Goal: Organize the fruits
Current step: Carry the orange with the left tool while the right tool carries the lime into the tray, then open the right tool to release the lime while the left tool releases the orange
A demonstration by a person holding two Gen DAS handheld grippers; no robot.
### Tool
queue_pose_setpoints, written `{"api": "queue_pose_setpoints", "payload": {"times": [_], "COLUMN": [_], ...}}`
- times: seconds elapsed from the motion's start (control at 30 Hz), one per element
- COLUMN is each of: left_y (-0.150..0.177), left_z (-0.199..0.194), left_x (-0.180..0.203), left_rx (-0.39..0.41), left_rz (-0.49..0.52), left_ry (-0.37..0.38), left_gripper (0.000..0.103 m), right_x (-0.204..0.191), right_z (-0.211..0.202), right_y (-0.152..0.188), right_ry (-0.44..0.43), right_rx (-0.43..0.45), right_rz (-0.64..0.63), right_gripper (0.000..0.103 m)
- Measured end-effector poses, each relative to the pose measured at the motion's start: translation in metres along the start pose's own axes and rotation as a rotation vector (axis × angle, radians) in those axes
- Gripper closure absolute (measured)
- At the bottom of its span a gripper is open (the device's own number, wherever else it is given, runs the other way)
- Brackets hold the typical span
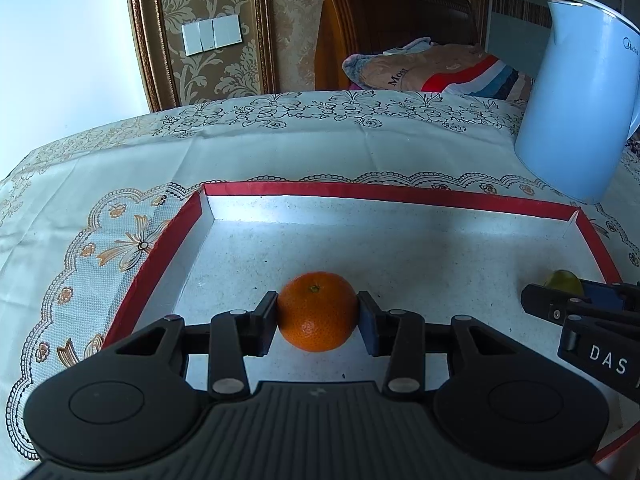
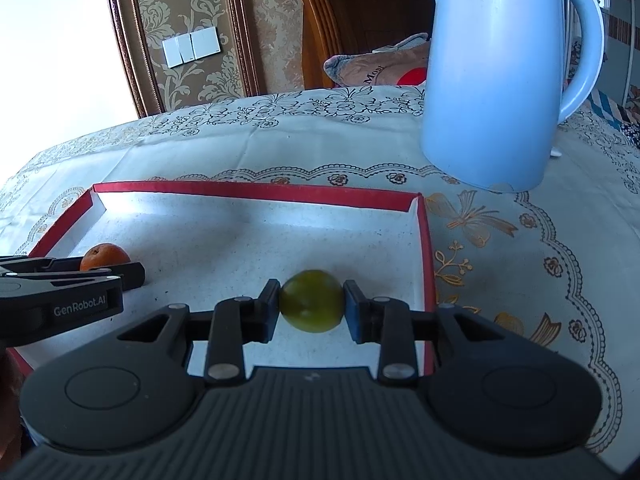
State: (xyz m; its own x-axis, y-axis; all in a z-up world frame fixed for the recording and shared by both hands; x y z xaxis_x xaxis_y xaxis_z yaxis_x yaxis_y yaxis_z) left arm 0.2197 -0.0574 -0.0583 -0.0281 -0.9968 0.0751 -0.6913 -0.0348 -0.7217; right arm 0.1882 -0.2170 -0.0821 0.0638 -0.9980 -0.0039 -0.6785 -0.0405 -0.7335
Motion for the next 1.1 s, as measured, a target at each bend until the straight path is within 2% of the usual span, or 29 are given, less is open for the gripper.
{"api": "queue_pose_setpoints", "payload": {"times": [0.2, 0.3, 0.33, 0.4, 0.53, 0.77, 1.1], "left_y": [0.002, 0.002, 0.002, 0.002, 0.002, 0.001, 0.0], "left_z": [0.0, 0.0, 0.0, 0.0, -0.001, -0.008, -0.015], "left_x": [-0.001, -0.003, -0.003, -0.003, -0.002, -0.002, -0.001], "left_rx": [-0.005, 0.0, -0.002, -0.004, -0.005, 0.009, 0.031], "left_rz": [-0.007, -0.008, -0.01, -0.013, -0.011, -0.018, -0.016], "left_ry": [-0.002, -0.015, -0.014, -0.01, -0.008, 0.017, 0.028], "left_gripper": [0.061, 0.054, 0.054, 0.053, 0.052, 0.052, 0.052], "right_x": [-0.001, -0.001, -0.001, -0.001, -0.001, -0.001, -0.002], "right_z": [0.0, 0.0, -0.001, -0.003, -0.005, -0.01, -0.014], "right_y": [0.0, 0.0, 0.0, -0.001, -0.002, -0.004, -0.004], "right_ry": [-0.001, -0.001, 0.0, 0.01, 0.019, 0.039, 0.043], "right_rx": [0.001, 0.004, 0.007, 0.018, 0.032, 0.057, 0.07], "right_rz": [-0.005, -0.006, -0.006, -0.006, -0.017, -0.023, -0.036], "right_gripper": [0.071, 0.07, 0.068, 0.054, 0.052, 0.035, 0.035]}}
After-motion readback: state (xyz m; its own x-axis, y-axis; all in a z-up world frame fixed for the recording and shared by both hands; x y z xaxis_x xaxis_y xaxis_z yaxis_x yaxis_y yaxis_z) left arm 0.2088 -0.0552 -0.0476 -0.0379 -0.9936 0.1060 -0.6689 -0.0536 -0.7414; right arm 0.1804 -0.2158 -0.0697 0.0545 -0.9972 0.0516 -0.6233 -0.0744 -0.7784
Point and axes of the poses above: each gripper's, at about its wrist camera, not at the fingertips, and z roughly the way its jaws point, x to its right, y to its underside, the point moved 8 cm from there along z, roughly the way its jaws point, and after that the axes turned 9 degrees about -z, right-handed, at the moved point
